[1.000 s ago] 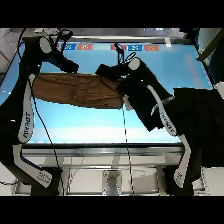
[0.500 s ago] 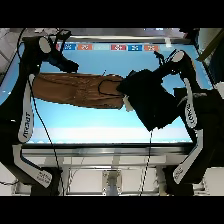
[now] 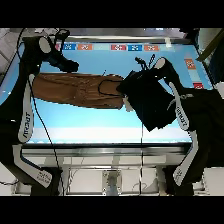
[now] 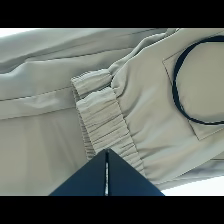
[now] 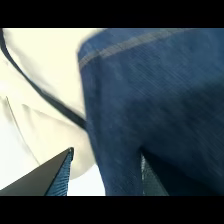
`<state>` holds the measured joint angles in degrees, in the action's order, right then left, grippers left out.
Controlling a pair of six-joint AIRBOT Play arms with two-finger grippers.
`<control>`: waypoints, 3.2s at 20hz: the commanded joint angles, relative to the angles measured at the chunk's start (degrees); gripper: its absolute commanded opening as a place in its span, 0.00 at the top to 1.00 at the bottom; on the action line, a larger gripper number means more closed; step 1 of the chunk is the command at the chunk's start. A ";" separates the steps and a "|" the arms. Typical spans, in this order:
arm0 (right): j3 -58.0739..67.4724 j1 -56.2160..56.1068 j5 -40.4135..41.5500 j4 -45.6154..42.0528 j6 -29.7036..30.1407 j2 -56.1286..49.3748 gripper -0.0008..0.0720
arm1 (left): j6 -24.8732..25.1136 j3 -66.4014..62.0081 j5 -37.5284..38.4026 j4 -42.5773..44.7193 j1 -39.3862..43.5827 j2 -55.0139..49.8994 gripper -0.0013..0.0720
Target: Fold the clothes and pants, and hang the long-sleeved shirts on hangers.
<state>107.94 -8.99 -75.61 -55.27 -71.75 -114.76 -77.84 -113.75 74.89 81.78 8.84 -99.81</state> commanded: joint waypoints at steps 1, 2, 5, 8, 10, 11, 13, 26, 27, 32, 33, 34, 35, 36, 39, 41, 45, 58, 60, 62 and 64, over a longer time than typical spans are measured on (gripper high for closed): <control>-0.24 -1.86 1.29 -0.68 -0.07 -2.45 0.37 | -0.20 -0.02 0.00 0.02 -0.04 0.02 0.97; -0.24 -1.84 1.05 -1.40 -0.55 -3.30 0.41 | -0.17 -0.02 0.00 0.04 -0.02 0.02 0.97; -0.15 -0.55 5.29 -7.34 -5.11 -4.31 0.80 | -0.17 -0.02 0.00 0.07 -0.04 0.02 0.97; 2.84 4.55 7.04 -11.26 -13.14 -4.20 0.95 | -0.17 -0.02 0.00 0.04 -0.04 0.02 0.97; 4.42 9.53 5.20 -13.27 -18.14 -3.93 0.95 | -0.17 -0.02 0.00 0.04 -0.04 0.02 0.97; 4.83 12.02 3.48 -13.68 -19.30 -3.91 0.95 | -0.17 -0.02 0.00 0.04 -0.04 0.02 0.97; 4.90 16.39 -0.46 -14.69 -19.32 -3.93 0.95 | -0.20 -0.02 -0.02 0.04 -0.04 0.02 0.97; 4.92 16.76 -3.93 -6.58 -8.83 10.62 0.95 | -0.20 -0.02 -0.02 0.02 -0.02 0.02 0.97; 4.87 14.67 -7.30 -5.07 -7.10 10.05 0.95 | -0.20 -0.02 0.00 0.02 -0.02 0.02 0.97; 4.13 6.12 -1.03 -1.03 -6.14 3.61 0.45 | -0.17 -0.02 0.61 0.04 -0.02 0.02 0.97; 4.11 5.33 1.88 2.75 -6.14 1.92 0.45 | -0.17 -0.02 0.90 0.07 -0.04 0.02 0.97; 4.11 4.96 3.58 6.99 -6.14 0.17 0.45 | -0.17 -0.02 0.90 0.09 -0.09 0.02 0.97; 4.11 4.85 4.09 11.32 -6.14 -1.95 0.45 | -0.15 -0.02 0.90 0.28 -0.09 0.02 0.97; 4.11 4.85 4.00 14.75 -6.12 -3.93 0.45 | -0.15 0.00 0.87 0.76 -0.09 0.00 0.97; 4.13 4.28 5.09 18.27 -5.27 -8.02 0.45 | -0.17 0.04 0.90 6.40 -0.09 -0.11 0.97; 4.11 3.76 6.69 18.34 -5.42 -9.46 0.45 | -0.17 0.07 0.94 9.18 -0.31 -0.66 0.97; 4.11 3.37 7.39 18.71 -5.73 -11.45 0.45 | -0.20 0.24 2.40 9.09 -0.72 -3.19 0.97; 6.86 1.66 11.30 12.55 -7.63 -12.50 0.46 | -0.15 0.50 4.24 9.14 -1.33 -6.01 0.97; 9.42 2.69 8.63 8.74 -8.79 -12.46 0.46 | -0.15 0.50 4.24 9.16 -1.57 -6.01 0.97; 9.68 3.76 6.23 8.37 -10.16 -12.37 0.46 | -0.15 0.50 4.24 9.14 -1.79 -6.01 0.97; 9.22 3.74 4.17 6.16 -10.27 -12.44 0.46 | -0.17 0.50 4.24 9.14 -1.79 -6.01 0.97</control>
<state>116.66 -5.80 -67.94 -45.65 -80.90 -127.17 -78.04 -113.27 79.13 90.96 7.20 -105.82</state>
